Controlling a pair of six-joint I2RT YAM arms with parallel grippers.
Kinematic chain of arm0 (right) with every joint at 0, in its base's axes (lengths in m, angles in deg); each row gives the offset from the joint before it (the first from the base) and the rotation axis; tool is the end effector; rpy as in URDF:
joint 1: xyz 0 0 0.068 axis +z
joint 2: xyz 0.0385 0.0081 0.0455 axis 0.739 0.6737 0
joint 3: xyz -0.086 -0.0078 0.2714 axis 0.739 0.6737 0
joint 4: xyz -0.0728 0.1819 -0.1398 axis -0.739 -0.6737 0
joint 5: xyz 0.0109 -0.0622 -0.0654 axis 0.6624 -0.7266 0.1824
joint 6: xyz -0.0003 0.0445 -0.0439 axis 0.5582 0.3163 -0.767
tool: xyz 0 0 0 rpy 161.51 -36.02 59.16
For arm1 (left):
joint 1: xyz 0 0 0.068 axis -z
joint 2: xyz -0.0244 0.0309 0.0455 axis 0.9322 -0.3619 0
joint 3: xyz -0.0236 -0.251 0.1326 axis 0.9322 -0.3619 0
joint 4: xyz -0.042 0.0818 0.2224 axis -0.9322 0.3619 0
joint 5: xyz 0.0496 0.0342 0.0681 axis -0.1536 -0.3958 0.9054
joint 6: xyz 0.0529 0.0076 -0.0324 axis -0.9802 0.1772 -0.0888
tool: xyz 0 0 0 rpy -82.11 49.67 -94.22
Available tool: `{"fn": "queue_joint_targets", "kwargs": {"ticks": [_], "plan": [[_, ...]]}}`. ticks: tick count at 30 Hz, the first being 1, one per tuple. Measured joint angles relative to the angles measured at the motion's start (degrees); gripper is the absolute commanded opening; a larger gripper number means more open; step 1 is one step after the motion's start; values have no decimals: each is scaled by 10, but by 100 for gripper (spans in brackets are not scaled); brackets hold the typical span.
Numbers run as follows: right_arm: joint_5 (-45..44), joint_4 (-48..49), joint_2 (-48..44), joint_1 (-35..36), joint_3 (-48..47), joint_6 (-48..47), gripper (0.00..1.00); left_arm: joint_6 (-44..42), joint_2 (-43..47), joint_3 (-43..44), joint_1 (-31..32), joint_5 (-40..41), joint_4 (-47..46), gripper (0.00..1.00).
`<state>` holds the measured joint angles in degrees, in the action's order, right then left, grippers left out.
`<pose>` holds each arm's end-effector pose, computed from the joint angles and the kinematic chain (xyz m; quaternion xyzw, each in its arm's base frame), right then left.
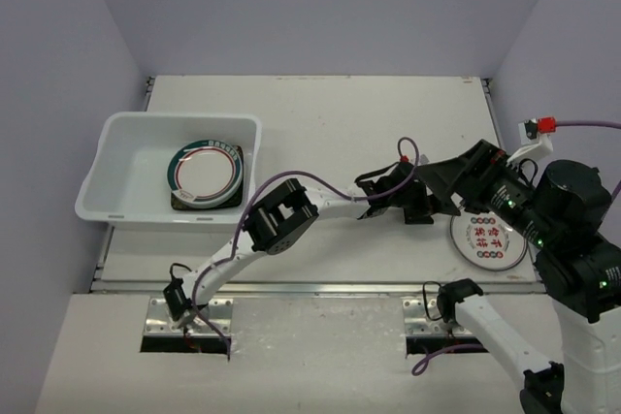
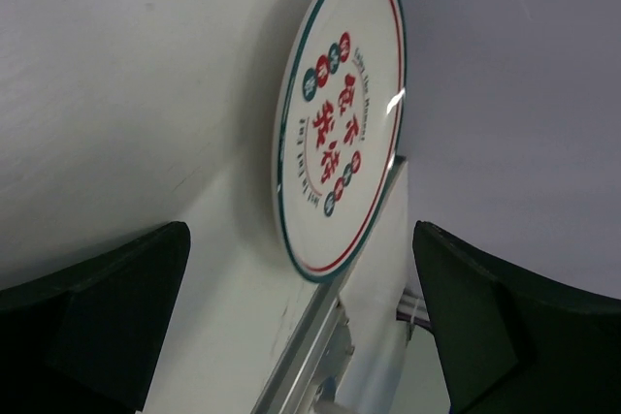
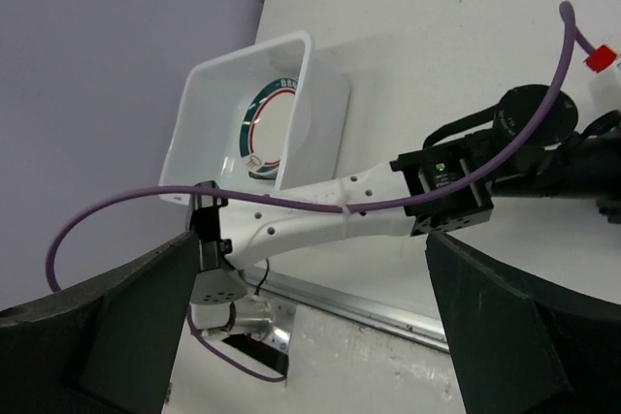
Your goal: Place the plates into the plastic bin on the countertop
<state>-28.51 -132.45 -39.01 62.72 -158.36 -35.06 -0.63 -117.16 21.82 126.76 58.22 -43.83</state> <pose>0.0547 0.0235 0.4493 0.1703 0.7712 0.3783 0.4828 0.2891 -0.4926 0.1345 0.0456 0.8409 -0.5247 0.1244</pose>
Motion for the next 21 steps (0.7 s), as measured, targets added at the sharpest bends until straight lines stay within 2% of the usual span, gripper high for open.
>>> {"fn": "queue_joint_targets", "kwargs": {"ticks": [2, 4, 11, 14, 16, 18, 20, 21], "plan": [[-1, -17, 1, 0, 0, 8, 99, 24, -36, 47, 7, 5, -9, 96], [-1, -31, 1, 0, -1, 16, 99, 44, -58, 78, 12, 11, -13, 88], [-11, -53, 1, 0, -9, 33, 99, 87, -105, 135, 16, 25, -3, 41], [-16, -60, 3, 0, -11, 34, 99, 88, -136, 171, 15, 20, 5, 32], [-22, -61, 5, 0, -13, 33, 99, 85, -141, 180, 15, 21, 12, 30], [-29, -61, 6, 0, -14, 31, 99, 82, -143, 181, 13, 19, 14, 19], [-38, -61, 7, 0, -14, 29, 99, 77, -145, 183, 11, 16, 12, 2], [-42, -60, 7, 0, -14, 27, 99, 68, -147, 183, 9, 13, 11, 0]]}}
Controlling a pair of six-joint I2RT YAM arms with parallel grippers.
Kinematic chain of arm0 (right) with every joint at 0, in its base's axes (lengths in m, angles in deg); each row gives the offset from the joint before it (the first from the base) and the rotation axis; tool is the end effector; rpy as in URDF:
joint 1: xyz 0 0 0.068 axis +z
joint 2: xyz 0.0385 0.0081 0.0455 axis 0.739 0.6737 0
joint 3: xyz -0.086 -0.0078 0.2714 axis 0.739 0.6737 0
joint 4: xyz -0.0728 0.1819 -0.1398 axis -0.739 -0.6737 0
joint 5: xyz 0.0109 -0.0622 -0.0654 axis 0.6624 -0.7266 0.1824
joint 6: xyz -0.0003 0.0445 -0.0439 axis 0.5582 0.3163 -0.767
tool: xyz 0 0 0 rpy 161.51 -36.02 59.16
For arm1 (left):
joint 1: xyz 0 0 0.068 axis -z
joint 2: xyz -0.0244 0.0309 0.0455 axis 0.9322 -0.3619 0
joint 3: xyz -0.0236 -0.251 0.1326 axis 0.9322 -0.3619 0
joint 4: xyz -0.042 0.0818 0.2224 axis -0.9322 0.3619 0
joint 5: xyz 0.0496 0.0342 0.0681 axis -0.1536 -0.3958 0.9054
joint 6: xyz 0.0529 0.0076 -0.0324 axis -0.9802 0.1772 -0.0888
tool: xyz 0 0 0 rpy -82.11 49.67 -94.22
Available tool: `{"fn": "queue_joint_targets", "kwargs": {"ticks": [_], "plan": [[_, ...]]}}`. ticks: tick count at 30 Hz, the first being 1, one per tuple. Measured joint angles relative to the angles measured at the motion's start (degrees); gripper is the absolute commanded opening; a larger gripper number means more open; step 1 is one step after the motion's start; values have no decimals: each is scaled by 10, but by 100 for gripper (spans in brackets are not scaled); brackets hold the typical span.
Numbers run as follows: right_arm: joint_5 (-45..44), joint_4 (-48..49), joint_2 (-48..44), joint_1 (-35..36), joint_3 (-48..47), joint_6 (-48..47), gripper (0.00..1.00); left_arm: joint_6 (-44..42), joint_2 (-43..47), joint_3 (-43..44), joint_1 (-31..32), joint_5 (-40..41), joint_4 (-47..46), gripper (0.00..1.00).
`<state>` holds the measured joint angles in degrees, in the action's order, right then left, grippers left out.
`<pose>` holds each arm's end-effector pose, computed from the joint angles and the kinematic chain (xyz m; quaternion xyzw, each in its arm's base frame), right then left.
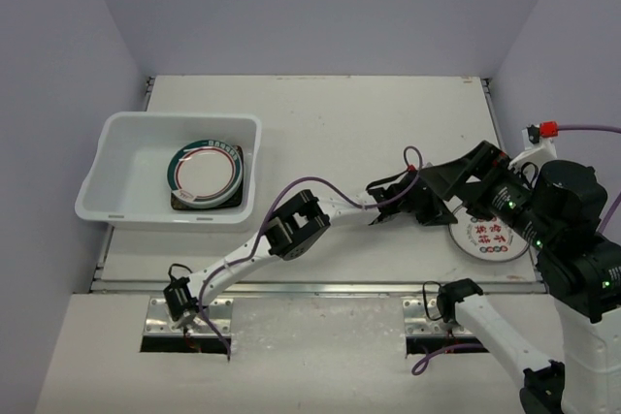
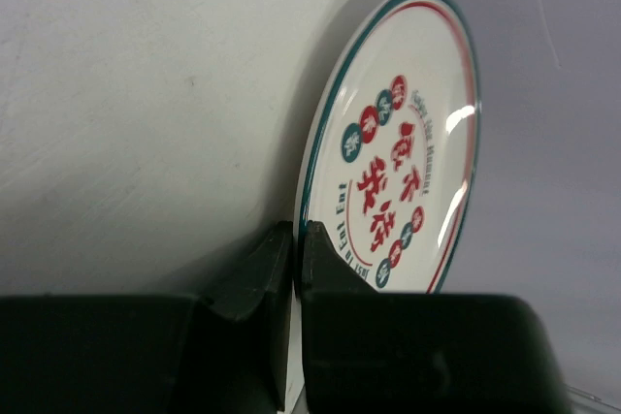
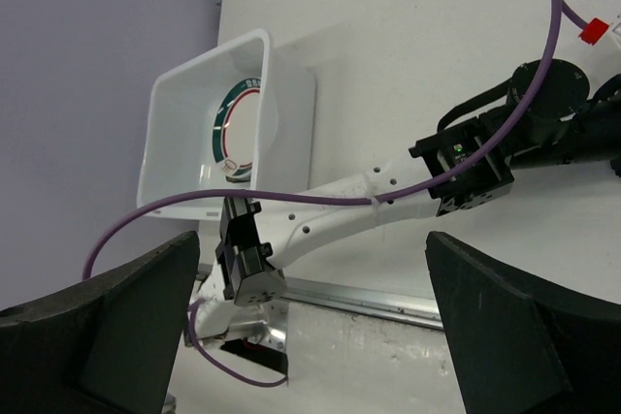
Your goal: Place the plates into the plastic bin on the countertop
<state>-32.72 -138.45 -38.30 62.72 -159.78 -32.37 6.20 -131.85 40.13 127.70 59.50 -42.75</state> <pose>0.0527 0.0193 0.4427 0.2206 0.7876 0.3471 0.4589 0.3021 -0.5303 0.0898 0.0006 0.8317 -0.5448 0.1070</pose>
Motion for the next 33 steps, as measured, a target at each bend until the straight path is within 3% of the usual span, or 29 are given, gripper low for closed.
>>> {"fn": "queue_joint_targets", "kwargs": {"ticks": [8, 15, 19, 25, 31, 33], "plan": [[-23, 6, 0, 0, 4, -22, 99, -76, 13, -10, -14, -4, 10, 0], [-32, 55, -5, 0, 59, -38, 99, -199, 197, -124, -71, 76, 176, 0], [-31, 93, 18, 0, 78, -45, 99, -241, 355, -165, -164, 128, 276, 0], [-41, 187, 80, 0, 91, -79, 99, -239, 590, -195, -364, 248, 369, 0], [-59, 243, 197, 0, 103, -137, 99, -201, 861, -456, -593, 313, 438, 0], [-60, 242, 245, 0, 103, -155, 99, -194, 916, -518, -632, 329, 474, 0]]}}
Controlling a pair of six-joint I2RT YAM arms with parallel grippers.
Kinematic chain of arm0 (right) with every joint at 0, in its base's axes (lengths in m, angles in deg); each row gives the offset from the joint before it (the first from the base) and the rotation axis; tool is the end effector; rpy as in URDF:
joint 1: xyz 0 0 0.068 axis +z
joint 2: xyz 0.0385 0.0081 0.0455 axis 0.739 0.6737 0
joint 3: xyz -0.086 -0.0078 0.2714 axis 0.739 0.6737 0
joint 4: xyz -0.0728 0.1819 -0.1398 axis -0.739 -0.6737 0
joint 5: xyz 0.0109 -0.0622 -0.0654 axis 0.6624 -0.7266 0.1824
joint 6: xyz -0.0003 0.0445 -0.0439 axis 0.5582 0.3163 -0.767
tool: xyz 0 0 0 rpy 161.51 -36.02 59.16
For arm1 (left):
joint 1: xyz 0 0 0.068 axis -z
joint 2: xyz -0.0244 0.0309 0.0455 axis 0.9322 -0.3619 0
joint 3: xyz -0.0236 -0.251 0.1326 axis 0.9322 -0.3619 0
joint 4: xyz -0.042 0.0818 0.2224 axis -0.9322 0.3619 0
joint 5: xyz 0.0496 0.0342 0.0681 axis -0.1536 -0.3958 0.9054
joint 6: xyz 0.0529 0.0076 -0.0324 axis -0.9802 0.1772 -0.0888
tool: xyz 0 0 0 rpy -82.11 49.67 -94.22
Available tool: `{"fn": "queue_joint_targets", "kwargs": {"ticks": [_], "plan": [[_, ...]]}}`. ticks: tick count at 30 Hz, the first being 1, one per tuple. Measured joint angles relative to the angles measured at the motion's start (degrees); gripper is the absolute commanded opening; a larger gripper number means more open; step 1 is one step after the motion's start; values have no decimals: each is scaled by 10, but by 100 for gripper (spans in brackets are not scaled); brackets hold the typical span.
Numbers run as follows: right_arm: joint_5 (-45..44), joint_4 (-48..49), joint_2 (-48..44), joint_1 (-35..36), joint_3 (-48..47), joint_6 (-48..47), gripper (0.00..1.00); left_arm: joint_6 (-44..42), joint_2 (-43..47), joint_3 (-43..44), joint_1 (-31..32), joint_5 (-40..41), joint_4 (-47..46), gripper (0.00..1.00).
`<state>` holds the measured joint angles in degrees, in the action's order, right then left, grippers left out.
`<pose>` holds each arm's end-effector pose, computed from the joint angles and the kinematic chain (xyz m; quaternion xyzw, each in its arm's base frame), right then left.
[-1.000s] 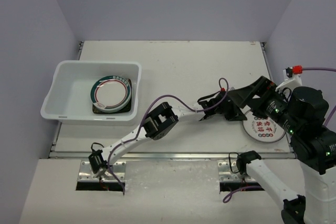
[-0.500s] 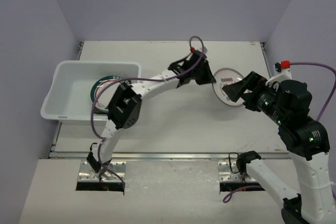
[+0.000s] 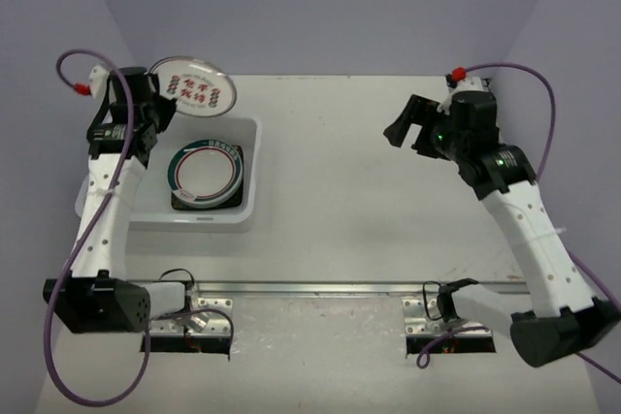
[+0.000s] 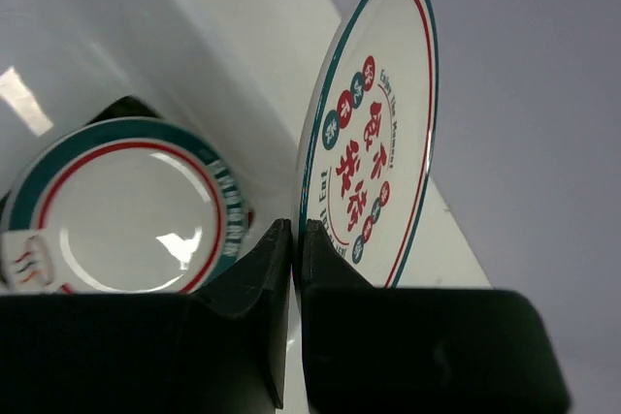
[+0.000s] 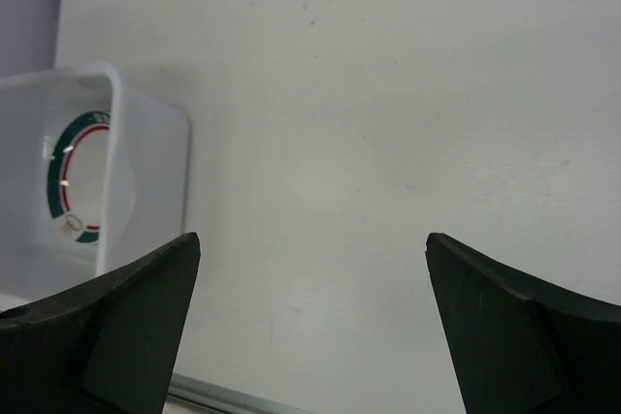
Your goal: Place the plates into the plastic bin on the countertop
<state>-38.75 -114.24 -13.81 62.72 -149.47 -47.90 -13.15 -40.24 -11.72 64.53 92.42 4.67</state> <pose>0.2175 0.0585 0.3840 0.1507 0.8548 0.2102 0.4499 0.2342 0.0294 0.3976 -0.4595 0.7361 -0.0935 0.4882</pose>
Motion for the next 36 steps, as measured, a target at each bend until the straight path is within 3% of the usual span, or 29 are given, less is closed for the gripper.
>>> {"fn": "queue_joint_targets", "kwargs": {"ticks": [4, 9, 13, 17, 19, 22, 23, 36], "plan": [[6, -3, 30, 0, 11, -22, 99, 12, 65, -103, -13, -3, 38, 0], [30, 4, 12, 0, 19, -30, 99, 16, 71, -177, -26, -27, 43, 0], [52, 7, 3, 0, 23, -32, 99, 25, 67, -227, -37, -36, 24, 7], [63, 8, -2, 0, 26, -36, 99, 29, 65, -236, -38, -37, 12, 29], [64, 8, -7, 0, 26, -38, 99, 31, 65, -236, -38, -37, -1, 66], [65, 8, -19, 0, 27, -41, 99, 33, 60, -236, -38, -32, -9, 96], [65, 8, -23, 0, 28, -41, 99, 35, 58, -236, -38, -31, -10, 100], [57, -16, -49, 0, 21, -64, 99, -22, -55, -186, -42, -21, 56, 100]]}}
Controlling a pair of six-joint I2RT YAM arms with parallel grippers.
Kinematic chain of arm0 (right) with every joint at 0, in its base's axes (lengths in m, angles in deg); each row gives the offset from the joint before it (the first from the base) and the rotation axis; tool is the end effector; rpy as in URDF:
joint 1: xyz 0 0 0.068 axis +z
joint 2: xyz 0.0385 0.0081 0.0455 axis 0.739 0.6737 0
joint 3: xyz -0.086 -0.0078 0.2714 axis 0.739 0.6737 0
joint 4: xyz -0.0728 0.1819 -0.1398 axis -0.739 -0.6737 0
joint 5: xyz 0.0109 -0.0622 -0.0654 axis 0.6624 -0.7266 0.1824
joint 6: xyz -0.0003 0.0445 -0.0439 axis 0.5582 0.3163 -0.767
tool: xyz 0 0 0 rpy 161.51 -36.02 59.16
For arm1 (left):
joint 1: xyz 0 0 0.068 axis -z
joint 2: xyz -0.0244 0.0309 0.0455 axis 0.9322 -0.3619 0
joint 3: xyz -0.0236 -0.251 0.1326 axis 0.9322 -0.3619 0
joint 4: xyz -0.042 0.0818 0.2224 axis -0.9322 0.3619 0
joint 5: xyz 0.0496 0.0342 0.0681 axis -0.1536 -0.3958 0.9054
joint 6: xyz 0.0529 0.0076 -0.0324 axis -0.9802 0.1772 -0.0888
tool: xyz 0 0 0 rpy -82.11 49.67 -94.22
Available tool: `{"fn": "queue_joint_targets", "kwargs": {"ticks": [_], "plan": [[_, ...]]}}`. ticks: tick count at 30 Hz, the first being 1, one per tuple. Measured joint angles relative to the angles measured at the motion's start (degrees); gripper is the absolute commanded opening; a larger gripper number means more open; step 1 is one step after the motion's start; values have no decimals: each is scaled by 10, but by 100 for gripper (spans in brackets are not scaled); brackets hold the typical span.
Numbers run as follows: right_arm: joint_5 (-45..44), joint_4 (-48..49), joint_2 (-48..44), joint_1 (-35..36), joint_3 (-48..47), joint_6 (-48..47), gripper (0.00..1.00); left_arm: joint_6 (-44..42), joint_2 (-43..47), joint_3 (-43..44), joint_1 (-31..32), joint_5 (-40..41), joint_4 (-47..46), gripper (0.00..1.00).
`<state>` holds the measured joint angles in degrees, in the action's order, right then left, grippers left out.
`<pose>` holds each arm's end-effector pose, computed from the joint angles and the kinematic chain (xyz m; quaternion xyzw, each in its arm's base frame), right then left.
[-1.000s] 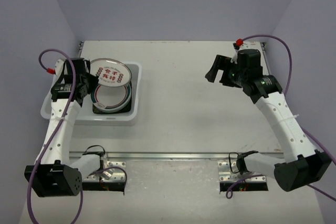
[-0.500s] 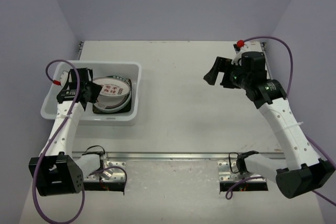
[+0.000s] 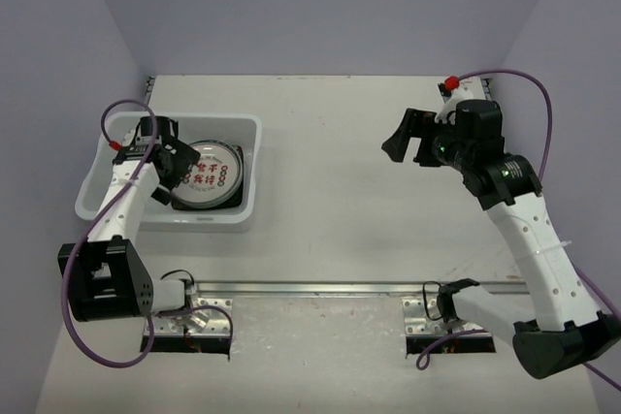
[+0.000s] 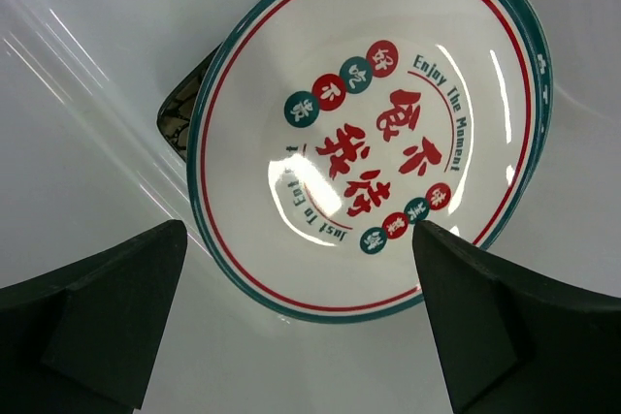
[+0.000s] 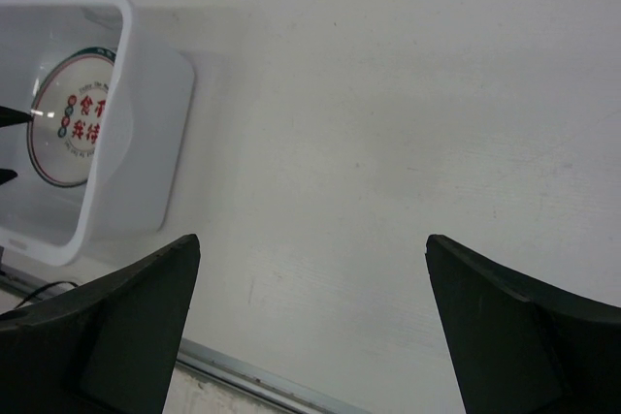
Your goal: Place the plates into the plastic bin on the countertop
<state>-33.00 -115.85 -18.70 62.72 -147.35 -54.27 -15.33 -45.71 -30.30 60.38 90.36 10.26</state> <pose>0.1930 0.0569 0.3859 0.0771 0.8587 0.2281 0.4523 0.2303 0.0444 0.2687 -0.4887 0.8300 0.0116 0.2687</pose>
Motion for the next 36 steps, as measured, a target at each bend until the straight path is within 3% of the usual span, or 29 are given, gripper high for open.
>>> {"fn": "queue_joint_targets", "kwargs": {"ticks": [12, 19, 22, 31, 36], "plan": [[3, -132, 15, 0, -149, -61, 99, -120, -4, 141, 11, -38, 82, 100], [-67, -189, 6, 4, -220, -84, 99, -194, 17, 292, 186, 40, 132, 100], [-74, -190, -37, 15, -207, -94, 99, -240, 88, 277, 190, 70, 137, 100], [-124, -206, -208, 54, -49, -129, 99, -342, 457, 130, 190, 109, 88, 100], [-173, -240, -265, 54, 2, -159, 99, -366, 551, 83, 190, 110, 90, 100]]}}
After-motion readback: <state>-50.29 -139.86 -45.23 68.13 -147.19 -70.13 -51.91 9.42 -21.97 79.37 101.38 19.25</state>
